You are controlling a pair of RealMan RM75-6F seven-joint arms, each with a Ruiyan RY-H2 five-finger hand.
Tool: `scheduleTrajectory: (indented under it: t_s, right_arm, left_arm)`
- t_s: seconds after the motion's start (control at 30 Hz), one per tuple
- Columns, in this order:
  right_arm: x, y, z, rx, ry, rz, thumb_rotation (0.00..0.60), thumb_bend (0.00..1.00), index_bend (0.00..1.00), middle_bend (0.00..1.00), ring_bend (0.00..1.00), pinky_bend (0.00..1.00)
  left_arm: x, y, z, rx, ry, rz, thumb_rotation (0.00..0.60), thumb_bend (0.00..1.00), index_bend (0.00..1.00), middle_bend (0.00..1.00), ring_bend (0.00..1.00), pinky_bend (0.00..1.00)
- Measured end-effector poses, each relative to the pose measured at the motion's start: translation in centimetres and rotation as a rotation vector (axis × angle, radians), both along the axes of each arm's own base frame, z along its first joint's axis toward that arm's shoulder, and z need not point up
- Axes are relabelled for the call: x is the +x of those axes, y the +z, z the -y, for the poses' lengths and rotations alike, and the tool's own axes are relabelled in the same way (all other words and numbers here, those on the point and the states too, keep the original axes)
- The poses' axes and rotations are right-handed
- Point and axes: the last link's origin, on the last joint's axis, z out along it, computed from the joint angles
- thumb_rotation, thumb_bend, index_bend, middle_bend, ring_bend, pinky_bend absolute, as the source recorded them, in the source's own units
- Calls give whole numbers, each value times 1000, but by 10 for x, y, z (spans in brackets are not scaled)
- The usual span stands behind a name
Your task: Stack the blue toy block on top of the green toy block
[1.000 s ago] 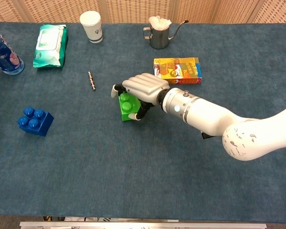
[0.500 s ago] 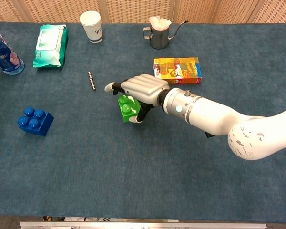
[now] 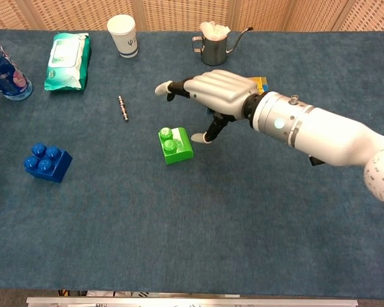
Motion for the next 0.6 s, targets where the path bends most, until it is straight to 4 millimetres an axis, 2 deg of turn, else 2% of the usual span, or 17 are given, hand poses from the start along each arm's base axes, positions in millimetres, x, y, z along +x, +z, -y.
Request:
scheduleTrajectory:
  t_s: [0.2,0.3,0.4,0.6]
  right_arm:
    - [-14,50,4,-95,-21,4,600,209,103,207,154,278]
    - [-24,69,5,-136,-44,1,600,209,103,210,154,278]
    - [-37,80,5,-158,-76,-3,600,209,103,210,154,278]
    - [-52,89,3,-173,-111,-1,600,210,103,211,154,278]
  left_arm:
    - [7,-13,-12,-99,-40,-13,600,149,93,123,151,108]
    - [12,-21,-18,-140,-54,-14,600,149,79,115,151,108]
    - [17,-31,-26,-175,-69,-10,600,142,54,105,150,108]
    - [26,-51,-38,-228,-95,-17,600,95,23,92,150,108]
